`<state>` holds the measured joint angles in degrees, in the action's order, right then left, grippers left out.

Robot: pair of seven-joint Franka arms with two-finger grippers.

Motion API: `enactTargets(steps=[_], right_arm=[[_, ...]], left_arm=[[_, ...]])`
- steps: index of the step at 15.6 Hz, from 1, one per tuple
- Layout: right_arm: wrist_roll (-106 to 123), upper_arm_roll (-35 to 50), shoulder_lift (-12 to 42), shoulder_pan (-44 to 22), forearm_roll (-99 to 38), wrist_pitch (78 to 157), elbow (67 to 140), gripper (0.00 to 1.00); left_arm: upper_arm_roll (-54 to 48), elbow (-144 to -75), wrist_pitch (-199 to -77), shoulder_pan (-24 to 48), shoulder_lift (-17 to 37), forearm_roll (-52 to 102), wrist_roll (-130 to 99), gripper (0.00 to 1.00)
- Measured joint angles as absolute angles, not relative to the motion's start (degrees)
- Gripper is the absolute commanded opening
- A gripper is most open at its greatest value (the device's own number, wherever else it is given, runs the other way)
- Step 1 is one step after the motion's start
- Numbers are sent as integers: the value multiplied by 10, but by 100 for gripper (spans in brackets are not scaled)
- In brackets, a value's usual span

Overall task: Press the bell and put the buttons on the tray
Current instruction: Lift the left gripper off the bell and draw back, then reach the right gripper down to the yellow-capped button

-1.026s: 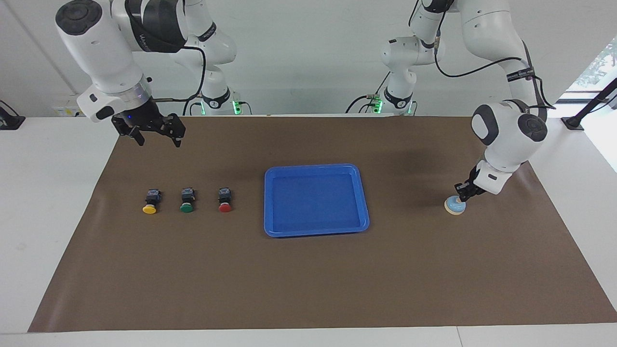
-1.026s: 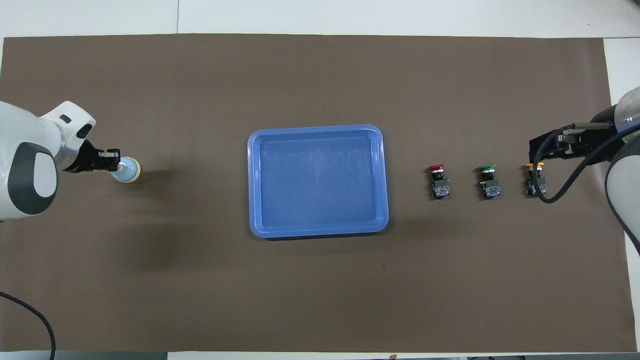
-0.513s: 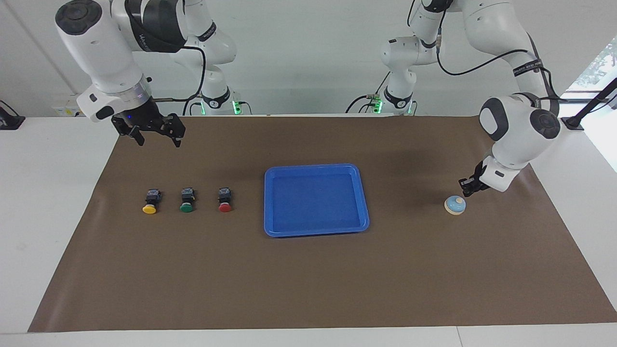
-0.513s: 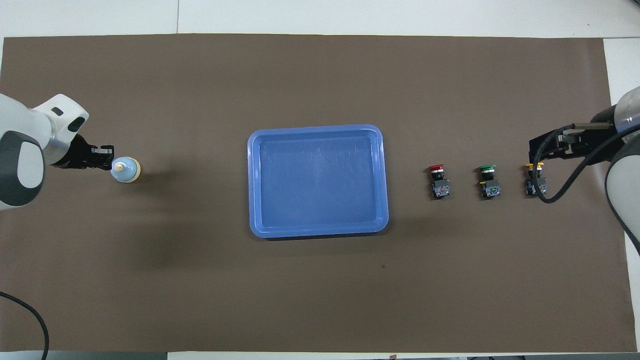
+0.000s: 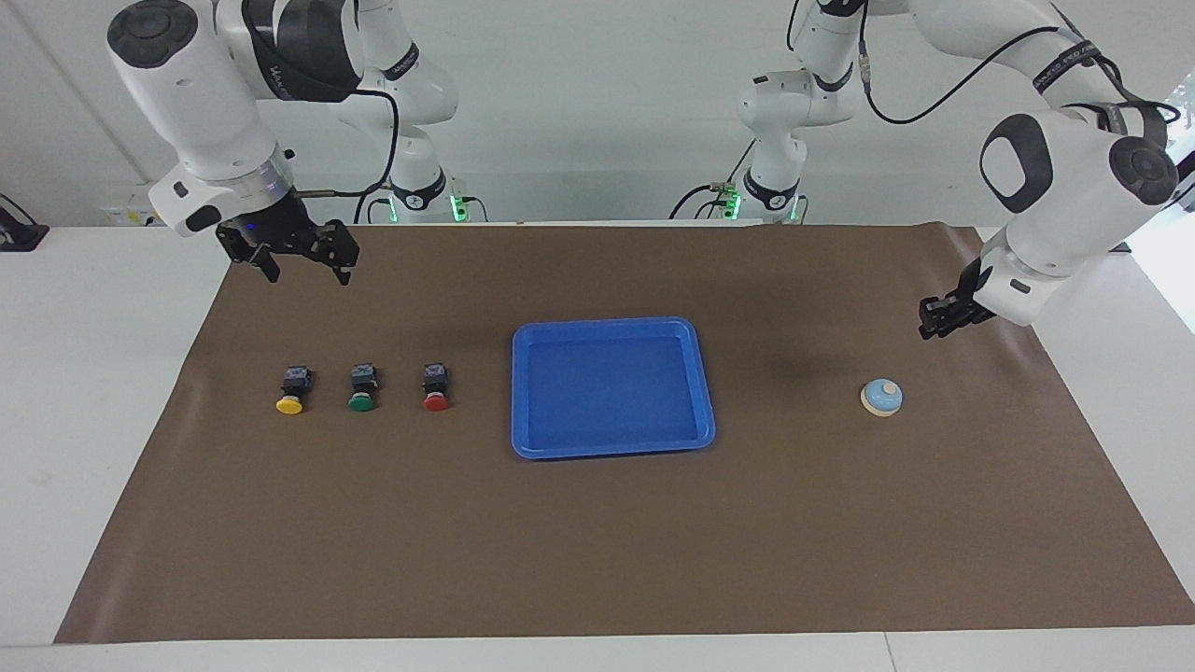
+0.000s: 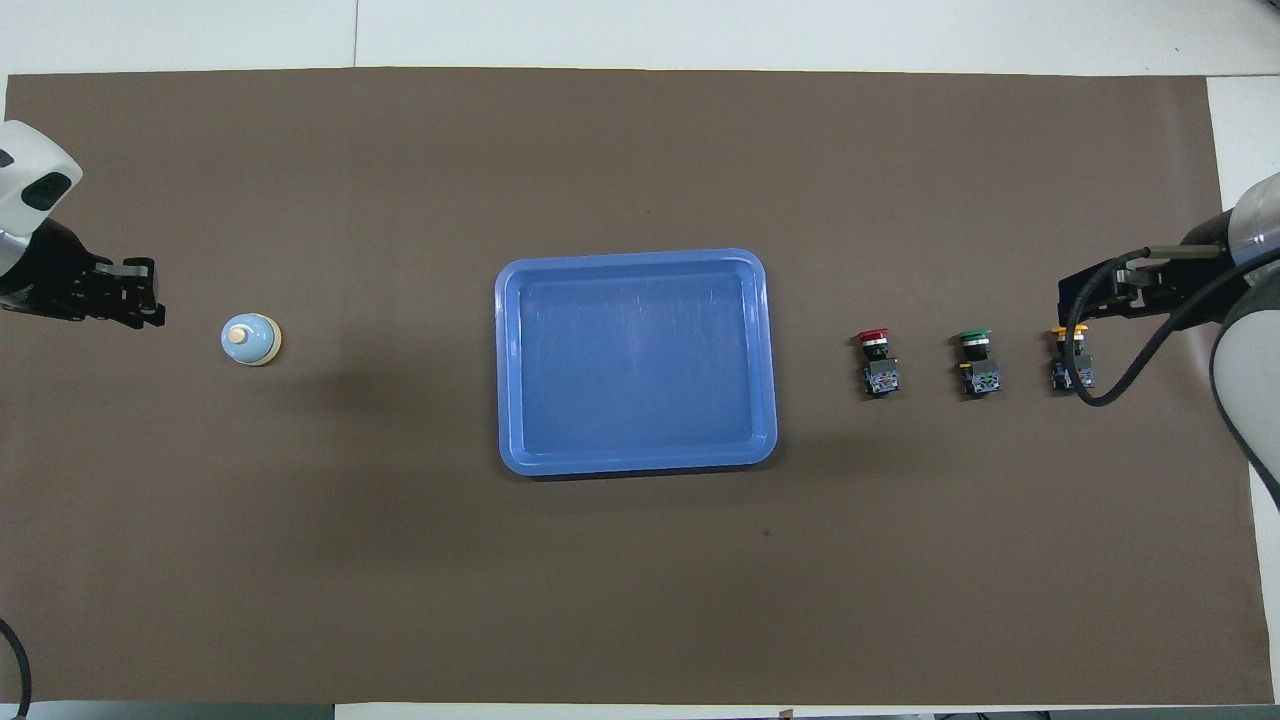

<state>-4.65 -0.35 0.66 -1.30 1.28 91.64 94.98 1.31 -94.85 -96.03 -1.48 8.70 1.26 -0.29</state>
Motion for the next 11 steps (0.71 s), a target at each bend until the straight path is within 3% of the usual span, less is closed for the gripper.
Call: enactTargets(steps=[7,11], right_arm=[[-44,-6,-4,7,13,902,949,100],[-25,-6,-6,31,13,955,986,100]], left_arm=[[12,-948,-912,-15,35,13,-3,100],[11,-948,-897,-15,33,13,-3,100]])
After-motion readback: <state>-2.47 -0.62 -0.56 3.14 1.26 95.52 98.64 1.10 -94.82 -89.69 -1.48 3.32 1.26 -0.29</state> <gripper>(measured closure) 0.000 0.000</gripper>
